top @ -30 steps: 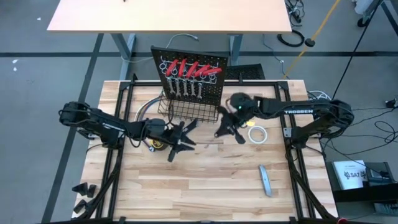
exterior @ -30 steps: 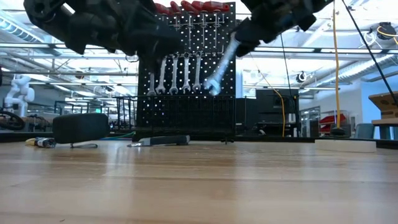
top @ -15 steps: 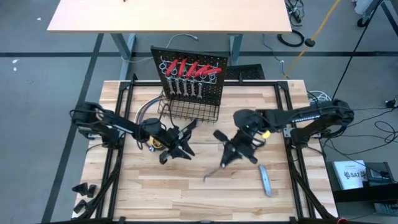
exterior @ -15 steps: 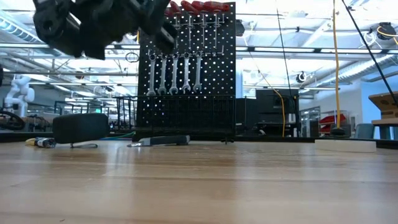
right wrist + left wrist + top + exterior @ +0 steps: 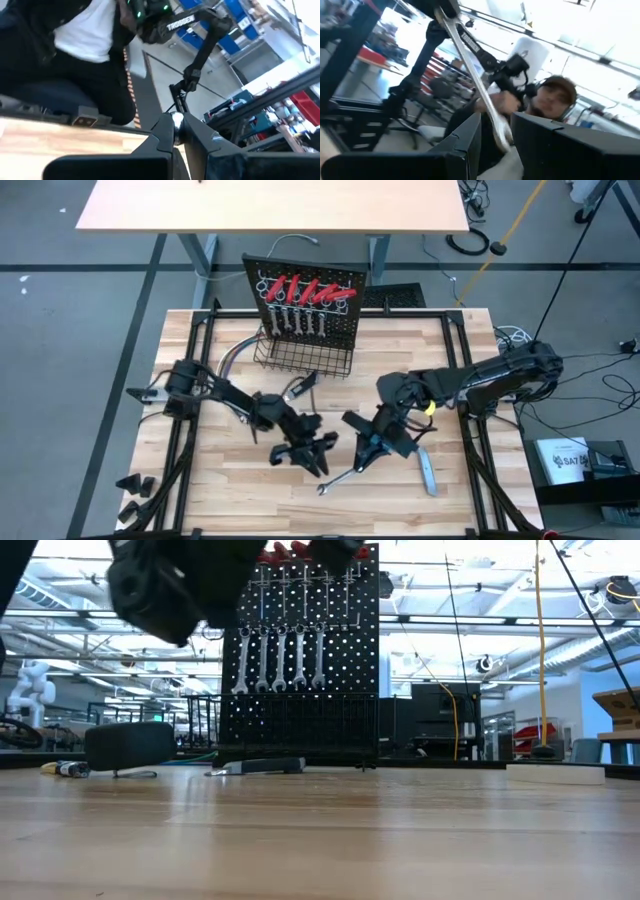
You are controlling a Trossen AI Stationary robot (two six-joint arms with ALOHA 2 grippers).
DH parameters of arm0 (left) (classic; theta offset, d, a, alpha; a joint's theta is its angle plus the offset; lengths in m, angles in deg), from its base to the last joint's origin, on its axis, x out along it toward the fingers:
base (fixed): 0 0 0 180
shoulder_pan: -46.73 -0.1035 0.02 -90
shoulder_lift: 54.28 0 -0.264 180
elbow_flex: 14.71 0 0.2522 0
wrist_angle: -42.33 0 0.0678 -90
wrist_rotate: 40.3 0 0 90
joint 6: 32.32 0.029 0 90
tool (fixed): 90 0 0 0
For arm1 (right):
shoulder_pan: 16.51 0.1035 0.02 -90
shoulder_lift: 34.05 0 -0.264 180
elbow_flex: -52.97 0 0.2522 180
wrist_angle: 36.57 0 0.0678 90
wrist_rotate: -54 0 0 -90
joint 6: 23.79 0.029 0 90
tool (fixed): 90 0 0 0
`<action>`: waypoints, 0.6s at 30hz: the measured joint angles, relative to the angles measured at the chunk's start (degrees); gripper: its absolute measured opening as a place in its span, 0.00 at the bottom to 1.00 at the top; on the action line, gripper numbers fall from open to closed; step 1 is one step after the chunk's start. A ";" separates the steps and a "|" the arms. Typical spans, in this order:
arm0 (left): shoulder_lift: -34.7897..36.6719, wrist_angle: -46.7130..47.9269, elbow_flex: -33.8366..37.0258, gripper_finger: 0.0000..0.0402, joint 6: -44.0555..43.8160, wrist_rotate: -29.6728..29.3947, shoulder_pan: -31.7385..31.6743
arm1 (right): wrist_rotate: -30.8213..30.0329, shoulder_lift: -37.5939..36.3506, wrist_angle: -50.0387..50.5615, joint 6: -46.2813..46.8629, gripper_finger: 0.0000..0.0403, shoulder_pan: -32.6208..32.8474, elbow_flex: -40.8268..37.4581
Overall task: Hang tools onto peg board
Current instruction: Hang the wrench on the peg board
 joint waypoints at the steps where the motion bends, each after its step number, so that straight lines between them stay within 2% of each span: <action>1: -1.00 0.02 -1.59 0.28 -1.85 0.33 -0.03 | -0.02 0.70 0.09 -1.55 0.03 0.13 0.00; 4: -3.59 -0.23 -5.18 0.28 -7.51 1.62 -0.13 | -0.07 2.70 0.73 -3.35 0.03 0.25 -0.01; 9: -6.28 0.12 -6.28 0.28 -13.37 1.72 0.32 | -0.19 3.29 1.86 -3.04 0.03 0.70 -0.07; 13: -6.69 0.15 -6.29 0.28 -15.08 1.16 1.00 | -2.10 3.15 2.80 -3.43 0.03 1.24 -0.07; 18: -6.69 1.14 -6.29 0.28 -15.81 0.78 1.13 | -2.97 3.07 3.00 -9.17 0.03 1.31 -0.07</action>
